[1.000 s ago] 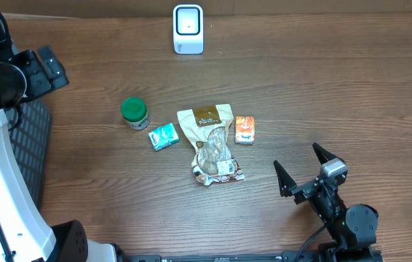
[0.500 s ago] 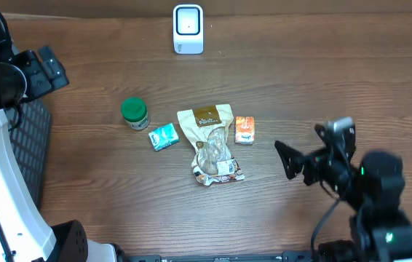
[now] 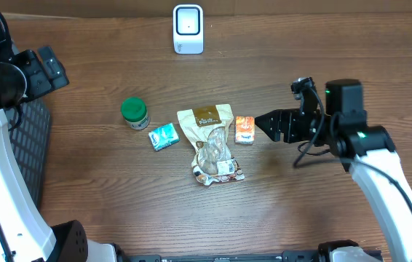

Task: Scan the item barcode
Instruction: 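Reach the right gripper to the orange snack pack and grasp it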

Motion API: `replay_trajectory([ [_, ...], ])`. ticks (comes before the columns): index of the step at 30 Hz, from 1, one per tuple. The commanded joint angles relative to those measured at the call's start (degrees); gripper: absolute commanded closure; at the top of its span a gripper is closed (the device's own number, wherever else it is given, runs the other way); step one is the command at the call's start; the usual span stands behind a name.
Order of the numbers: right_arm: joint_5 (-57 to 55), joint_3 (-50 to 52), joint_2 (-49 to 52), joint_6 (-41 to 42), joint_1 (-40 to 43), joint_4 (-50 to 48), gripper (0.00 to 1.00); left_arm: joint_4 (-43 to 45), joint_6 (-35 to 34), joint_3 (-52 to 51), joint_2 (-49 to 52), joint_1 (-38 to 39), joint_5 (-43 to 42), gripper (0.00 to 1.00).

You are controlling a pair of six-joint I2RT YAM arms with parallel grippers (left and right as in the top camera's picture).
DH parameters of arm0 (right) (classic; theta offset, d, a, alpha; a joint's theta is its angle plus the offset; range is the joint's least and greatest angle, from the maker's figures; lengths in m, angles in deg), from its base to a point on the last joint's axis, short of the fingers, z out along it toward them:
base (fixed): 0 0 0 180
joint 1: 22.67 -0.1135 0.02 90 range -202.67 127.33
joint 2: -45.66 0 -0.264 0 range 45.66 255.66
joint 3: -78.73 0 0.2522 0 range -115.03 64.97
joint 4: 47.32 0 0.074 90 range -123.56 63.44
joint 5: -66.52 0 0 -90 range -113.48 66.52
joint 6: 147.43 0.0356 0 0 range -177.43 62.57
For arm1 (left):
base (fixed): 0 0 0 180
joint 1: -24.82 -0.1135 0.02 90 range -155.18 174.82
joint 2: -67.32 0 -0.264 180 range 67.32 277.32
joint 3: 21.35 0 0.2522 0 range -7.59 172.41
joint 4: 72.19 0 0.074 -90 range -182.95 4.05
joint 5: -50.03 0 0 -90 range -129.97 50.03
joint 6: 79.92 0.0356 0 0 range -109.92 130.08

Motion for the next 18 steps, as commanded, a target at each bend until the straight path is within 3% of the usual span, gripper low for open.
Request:
replay_trajectory([
  [1,-2.86,-0.98,5.68,3.98,-0.33,-0.35,0.35,0.04,1.49,0.55,0.09,-0.09,-0.31,0.0],
  [10,-5.77,-0.96,17.68,8.2,-0.39,-6.21,0.51,0.04,1.49,0.57,0.09,-0.09,-0.31,0.0],
  [18,-7.48,-0.94,24.5,8.22,-2.67,-8.72,0.51,0.04,1.49,0.55,0.09,-0.09,-0.28,0.01],
])
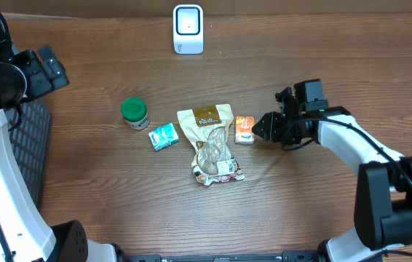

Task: Scan the item barcode
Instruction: 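Reach the right gripper to the orange snack pack and grasp it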

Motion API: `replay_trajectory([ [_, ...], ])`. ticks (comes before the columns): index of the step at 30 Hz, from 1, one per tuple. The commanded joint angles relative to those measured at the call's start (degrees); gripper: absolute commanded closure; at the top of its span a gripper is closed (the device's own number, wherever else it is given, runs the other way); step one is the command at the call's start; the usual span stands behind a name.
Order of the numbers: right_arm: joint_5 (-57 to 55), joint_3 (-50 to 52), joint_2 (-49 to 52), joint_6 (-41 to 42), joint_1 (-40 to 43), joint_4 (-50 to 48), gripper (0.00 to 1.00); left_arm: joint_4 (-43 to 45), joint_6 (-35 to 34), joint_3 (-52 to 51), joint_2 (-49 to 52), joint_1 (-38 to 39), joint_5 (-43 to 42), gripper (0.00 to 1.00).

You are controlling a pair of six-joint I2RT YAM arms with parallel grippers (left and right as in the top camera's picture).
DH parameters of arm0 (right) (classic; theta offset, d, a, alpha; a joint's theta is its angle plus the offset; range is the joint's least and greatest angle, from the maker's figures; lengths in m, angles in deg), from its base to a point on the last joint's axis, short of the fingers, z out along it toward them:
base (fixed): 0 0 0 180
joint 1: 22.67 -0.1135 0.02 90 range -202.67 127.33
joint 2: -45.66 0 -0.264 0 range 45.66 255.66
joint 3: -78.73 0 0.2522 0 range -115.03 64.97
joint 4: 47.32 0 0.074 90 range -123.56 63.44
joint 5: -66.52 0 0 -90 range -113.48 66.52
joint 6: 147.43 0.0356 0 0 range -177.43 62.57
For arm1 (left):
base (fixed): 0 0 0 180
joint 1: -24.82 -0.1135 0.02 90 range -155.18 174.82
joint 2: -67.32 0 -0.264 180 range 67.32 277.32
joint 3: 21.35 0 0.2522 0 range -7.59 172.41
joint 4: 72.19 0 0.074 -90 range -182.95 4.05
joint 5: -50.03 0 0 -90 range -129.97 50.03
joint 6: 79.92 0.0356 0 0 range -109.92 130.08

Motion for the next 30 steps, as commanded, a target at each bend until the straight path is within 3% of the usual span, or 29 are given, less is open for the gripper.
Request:
replay_trajectory([
  [1,-1.11,-0.92,2.12,0.31,-1.46,-1.09,0.51,0.04,1.49,0.55,0.09,-0.09,-0.31,0.01],
  [7,-5.9,-0.83,2.97,1.92,-4.15,-3.39,0.51,0.04,1.49,0.52,0.09,-0.09,-0.31,0.0],
  [13,-9.68,-0.59,2.97,3.54,-5.35,-3.43,0.65,0.04,1.49,0.52,0.09,-0.09,-0.31,0.0],
  [30,-8.96,4.22,3.54,4.33,-5.51,-8.72,0.67,0.04,1.49,0.52,0.09,-0.09,-0.31,0.01],
])
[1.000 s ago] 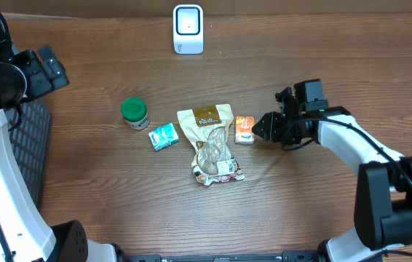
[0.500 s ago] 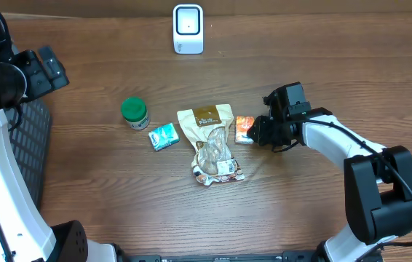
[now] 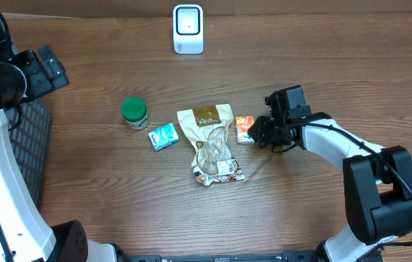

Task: Scan the item barcode
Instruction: 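Reach the right gripper to the orange snack pack and grasp it, then lift the orange pack with the right gripper toward the barcode scanner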

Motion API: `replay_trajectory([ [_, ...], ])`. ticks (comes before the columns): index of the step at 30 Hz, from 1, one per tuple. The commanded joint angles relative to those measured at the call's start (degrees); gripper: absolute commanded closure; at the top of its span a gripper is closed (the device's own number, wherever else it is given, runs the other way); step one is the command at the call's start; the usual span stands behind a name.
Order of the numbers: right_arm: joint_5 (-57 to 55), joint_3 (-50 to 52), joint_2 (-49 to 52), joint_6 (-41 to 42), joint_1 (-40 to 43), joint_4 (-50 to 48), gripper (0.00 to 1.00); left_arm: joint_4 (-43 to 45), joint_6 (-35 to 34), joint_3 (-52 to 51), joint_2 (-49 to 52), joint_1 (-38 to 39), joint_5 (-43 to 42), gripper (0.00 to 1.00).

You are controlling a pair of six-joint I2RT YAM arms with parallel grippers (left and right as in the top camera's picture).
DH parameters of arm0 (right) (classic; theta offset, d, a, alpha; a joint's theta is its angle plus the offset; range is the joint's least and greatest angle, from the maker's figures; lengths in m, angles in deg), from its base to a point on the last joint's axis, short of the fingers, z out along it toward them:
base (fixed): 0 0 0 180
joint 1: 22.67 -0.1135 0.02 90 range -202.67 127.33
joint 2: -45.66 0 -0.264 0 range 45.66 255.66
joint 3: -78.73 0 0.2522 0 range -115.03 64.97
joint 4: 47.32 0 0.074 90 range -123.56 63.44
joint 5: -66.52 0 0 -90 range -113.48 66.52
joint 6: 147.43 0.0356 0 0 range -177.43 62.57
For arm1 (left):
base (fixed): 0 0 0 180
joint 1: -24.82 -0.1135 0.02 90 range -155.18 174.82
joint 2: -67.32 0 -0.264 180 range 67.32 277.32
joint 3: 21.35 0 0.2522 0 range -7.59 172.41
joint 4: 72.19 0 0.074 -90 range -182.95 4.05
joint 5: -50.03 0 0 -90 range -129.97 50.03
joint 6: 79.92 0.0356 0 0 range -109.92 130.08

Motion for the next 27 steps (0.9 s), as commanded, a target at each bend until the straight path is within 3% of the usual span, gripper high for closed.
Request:
replay_trajectory([
  [1,-0.37,1.77,0.63,0.37,-0.28,-0.09,0.67,0.04,1.46,0.55,0.09,-0.09,-0.31,0.0],
  [10,0.07,1.84,0.63,-5.51,-2.4,-1.77,0.74,0.04,1.46,0.55,0.09,-0.09,-0.31,0.01],
  [15,-3.04,1.86,0.66,-5.46,-4.81,-1.53,0.85,0.04,1.46,0.55,0.09,-0.09,-0.31,0.0],
  [17,-3.02,1.86,0.66,-5.46,-5.09,-1.22,0.96,0.04,1.46,0.55,0.09,-0.09,-0.31,0.0],
  [21,-0.96,1.11,0.26,-4.98,-4.57,2.21,0.96,0.04,1.46,0.55,0.09,-0.09,-0.31,0.0],
  [27,12.7,-4.33,-5.42,-5.29,1.14,11.8,0.96,0.04,1.46,0.55,0.09,-0.09,-0.31,0.01],
])
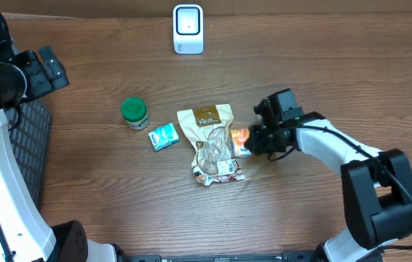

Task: Scan the item barcode
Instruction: 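Lift the orange pack with the right gripper toward the barcode scanner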

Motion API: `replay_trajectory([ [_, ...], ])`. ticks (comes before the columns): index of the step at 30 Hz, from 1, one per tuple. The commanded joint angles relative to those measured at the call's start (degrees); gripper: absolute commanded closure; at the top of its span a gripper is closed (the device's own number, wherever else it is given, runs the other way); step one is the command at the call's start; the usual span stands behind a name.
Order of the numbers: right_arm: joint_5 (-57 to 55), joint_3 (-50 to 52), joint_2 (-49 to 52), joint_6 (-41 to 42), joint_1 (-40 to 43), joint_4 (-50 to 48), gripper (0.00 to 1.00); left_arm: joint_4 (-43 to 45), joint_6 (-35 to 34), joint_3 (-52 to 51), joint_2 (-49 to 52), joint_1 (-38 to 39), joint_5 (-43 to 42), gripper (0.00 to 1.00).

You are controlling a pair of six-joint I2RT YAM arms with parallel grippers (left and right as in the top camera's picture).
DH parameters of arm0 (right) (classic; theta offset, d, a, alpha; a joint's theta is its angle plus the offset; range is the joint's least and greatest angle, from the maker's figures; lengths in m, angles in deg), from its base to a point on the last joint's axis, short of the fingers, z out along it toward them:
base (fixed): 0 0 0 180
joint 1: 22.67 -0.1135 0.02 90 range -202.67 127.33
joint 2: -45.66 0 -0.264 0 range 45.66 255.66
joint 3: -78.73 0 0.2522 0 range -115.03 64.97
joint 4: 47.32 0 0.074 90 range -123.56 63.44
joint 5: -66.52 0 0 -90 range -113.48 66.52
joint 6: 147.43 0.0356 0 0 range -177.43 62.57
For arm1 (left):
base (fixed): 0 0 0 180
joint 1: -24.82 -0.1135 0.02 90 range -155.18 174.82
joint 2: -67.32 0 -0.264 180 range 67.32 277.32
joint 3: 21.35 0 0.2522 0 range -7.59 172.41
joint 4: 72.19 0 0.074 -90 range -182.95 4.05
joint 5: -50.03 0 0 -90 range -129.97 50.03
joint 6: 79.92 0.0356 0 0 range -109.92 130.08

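A small orange packet [240,136] lies on the wooden table just right of a clear snack bag [210,143]. My right gripper [252,137] is down on the packet's right side and covers part of it; its fingers are hidden under the wrist. The white barcode scanner [188,29] stands at the back centre. My left gripper [50,67] hangs open at the far left, holding nothing.
A green-lidded jar [135,112] and a teal packet [164,136] sit left of the snack bag. A black wire rack [37,138] stands at the table's left edge under the left arm.
My right gripper has moved a little left and down onto the orange packet, covering more of it. The packet now lies slightly lower and closer to the snack bag. The left arm is unchanged.
My right gripper first stood open well to the right of the orange packet. It was then just beside the packet, then touching its right edge, and now it sits over it. The other items and the left arm stayed put.
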Motion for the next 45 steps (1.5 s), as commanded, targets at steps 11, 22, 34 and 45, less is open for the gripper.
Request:
replay_trajectory([
  [11,46.01,-6.78,-9.33,-3.58,15.26,5.38,0.96,0.04,0.63,0.55,0.09,-0.09,-0.31,0.0],
  [22,66.51,-6.84,-9.33,21.35,16.63,-18.36,0.96,0.04,0.63,0.55,0.09,-0.09,-0.31,0.0],
  [34,64.96,-6.82,-9.33,54.66,16.63,-49.96,0.96,0.04,0.63,0.55,0.09,-0.09,-0.31,0.0],
  [45,62.84,-6.82,-9.27,49.4,13.05,-51.06,0.96,0.04,0.63,0.55,0.09,-0.09,-0.31,0.0],
])
